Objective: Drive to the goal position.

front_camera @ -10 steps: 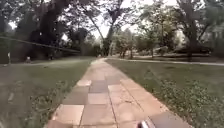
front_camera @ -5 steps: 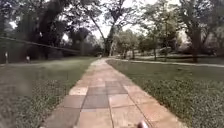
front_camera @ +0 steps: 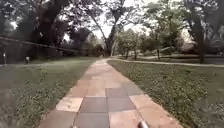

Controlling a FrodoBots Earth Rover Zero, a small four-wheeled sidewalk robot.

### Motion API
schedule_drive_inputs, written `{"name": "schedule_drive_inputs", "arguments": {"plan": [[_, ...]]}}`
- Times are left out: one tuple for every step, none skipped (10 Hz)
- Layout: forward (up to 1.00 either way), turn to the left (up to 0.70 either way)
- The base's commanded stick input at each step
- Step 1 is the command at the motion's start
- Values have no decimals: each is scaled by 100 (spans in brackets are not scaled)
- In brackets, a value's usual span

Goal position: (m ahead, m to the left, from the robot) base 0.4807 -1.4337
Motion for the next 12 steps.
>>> {"name": "schedule_drive_inputs", "arguments": {"plan": [[100, 0], [100, 0], [100, 0], [100, 0], [100, 0], [100, 0], [100, 0], [100, 2], [100, 0], [100, 0], [100, 2], [100, 0]]}}
